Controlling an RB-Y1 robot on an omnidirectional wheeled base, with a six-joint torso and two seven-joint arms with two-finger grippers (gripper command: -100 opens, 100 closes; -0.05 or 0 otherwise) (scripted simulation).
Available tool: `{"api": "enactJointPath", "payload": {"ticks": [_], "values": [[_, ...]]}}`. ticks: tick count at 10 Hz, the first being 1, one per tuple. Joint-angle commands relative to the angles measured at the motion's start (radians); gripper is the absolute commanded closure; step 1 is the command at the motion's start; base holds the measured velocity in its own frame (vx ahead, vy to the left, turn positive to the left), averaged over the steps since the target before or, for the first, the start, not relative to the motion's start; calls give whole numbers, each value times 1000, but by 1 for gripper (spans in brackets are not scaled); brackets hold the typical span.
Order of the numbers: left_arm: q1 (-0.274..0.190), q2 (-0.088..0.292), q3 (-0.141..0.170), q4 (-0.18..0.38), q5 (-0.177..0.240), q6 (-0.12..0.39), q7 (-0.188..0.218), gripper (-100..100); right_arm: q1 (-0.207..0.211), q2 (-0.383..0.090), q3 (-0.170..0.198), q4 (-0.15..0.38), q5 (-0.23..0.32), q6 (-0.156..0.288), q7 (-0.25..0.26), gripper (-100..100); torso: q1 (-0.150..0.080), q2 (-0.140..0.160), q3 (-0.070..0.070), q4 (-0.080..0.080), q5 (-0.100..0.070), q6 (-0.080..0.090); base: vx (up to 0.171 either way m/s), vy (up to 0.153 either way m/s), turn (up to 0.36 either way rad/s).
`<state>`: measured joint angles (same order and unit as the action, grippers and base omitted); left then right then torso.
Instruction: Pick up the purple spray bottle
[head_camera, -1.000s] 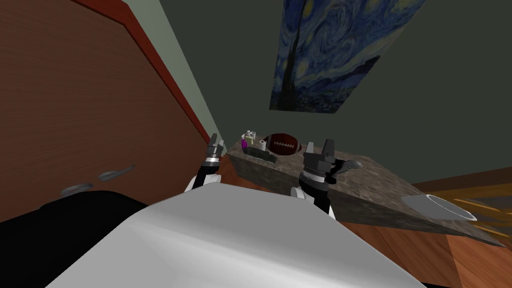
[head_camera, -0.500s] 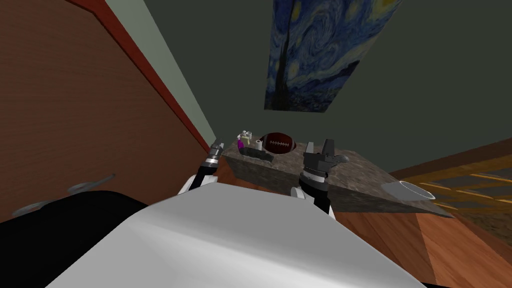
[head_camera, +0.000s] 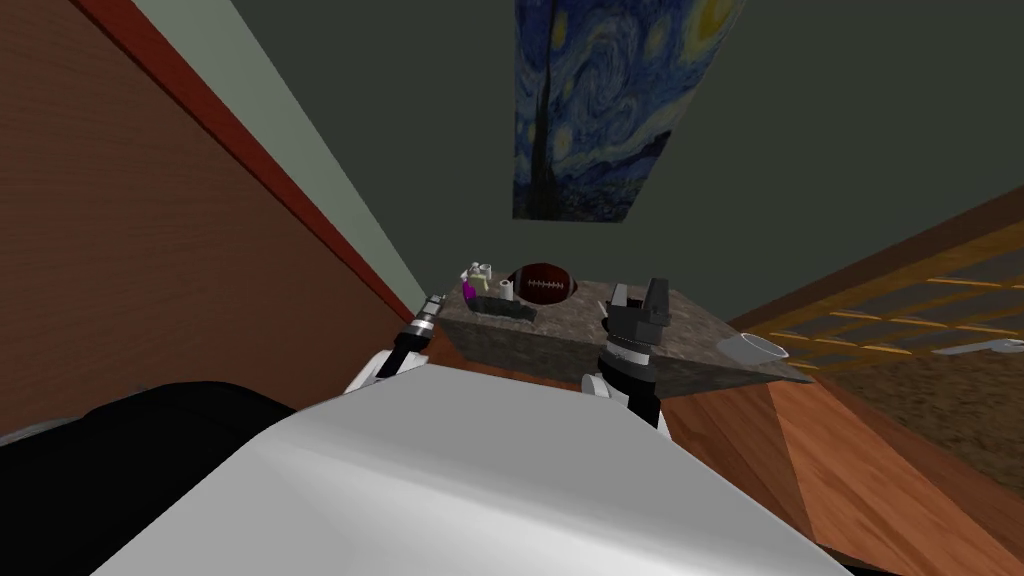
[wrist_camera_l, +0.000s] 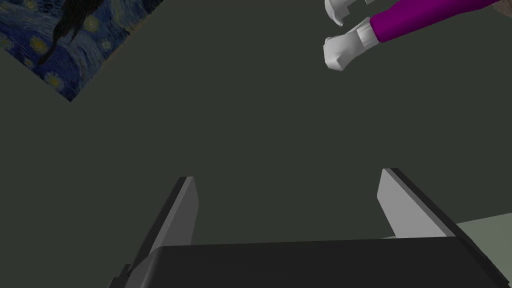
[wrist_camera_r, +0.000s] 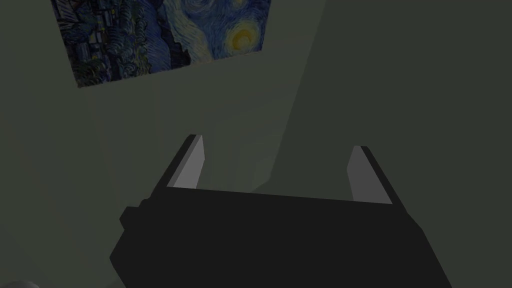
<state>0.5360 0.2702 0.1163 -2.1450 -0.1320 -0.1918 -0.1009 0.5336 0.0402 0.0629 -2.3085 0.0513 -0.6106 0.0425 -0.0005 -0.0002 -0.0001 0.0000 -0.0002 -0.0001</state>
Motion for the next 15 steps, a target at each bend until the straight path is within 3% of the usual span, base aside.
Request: {"api": "enactJointPath", "payload": {"ticks": [1,15], "values": [[3,22,8,16,-22,32,-17,-100,0,0,0,0,0,0,0,0,0,0,0,0,0,0,2,-13,-171],[34,317,88,229,-223,269,-166,-100,0,0,0,0,0,0,0,0,0,0,0,0,0,0,7,-12,-190]]}}
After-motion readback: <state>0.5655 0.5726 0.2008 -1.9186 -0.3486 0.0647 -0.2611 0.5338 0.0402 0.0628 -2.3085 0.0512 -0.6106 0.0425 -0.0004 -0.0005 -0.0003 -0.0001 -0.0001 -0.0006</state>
